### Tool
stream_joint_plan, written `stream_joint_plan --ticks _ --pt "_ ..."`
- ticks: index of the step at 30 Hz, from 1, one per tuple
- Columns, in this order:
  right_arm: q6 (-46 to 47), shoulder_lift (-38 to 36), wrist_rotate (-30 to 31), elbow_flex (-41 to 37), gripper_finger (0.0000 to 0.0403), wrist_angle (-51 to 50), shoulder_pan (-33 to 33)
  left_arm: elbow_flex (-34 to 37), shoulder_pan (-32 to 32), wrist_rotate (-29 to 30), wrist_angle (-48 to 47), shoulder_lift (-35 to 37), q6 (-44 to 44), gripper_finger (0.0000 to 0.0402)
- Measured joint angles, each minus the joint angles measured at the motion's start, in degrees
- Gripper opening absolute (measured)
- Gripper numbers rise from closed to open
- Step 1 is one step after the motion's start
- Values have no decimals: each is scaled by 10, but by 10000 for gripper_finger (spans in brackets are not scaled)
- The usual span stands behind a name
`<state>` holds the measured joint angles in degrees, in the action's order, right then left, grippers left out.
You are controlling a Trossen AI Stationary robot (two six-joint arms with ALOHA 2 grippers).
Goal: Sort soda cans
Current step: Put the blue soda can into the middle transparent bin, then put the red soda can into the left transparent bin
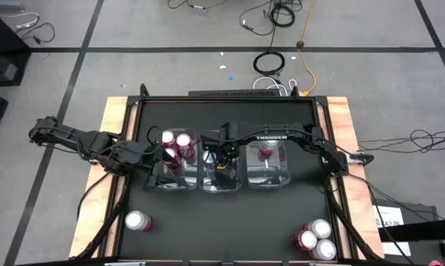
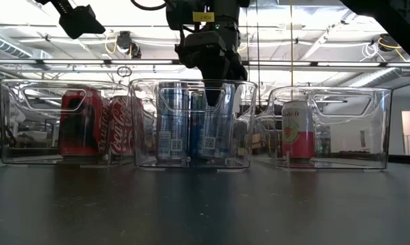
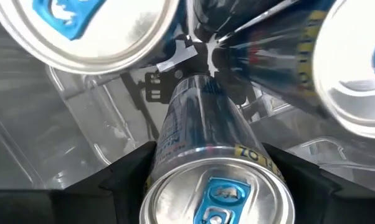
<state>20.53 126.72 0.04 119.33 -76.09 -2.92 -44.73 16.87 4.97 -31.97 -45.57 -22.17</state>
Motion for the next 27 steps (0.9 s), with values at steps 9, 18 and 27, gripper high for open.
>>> stream_joint_plan --ticks 9,18,27 --pt "0 0 0 0 304 1 0 0 0 0 0 0 0 388" --pt "-2 -26 -4 0 314 -11 0 0 0 0 1 0 0 388" --pt "40 -96 -1 0 313 -19 6 0 0 0 2 0 0 388"
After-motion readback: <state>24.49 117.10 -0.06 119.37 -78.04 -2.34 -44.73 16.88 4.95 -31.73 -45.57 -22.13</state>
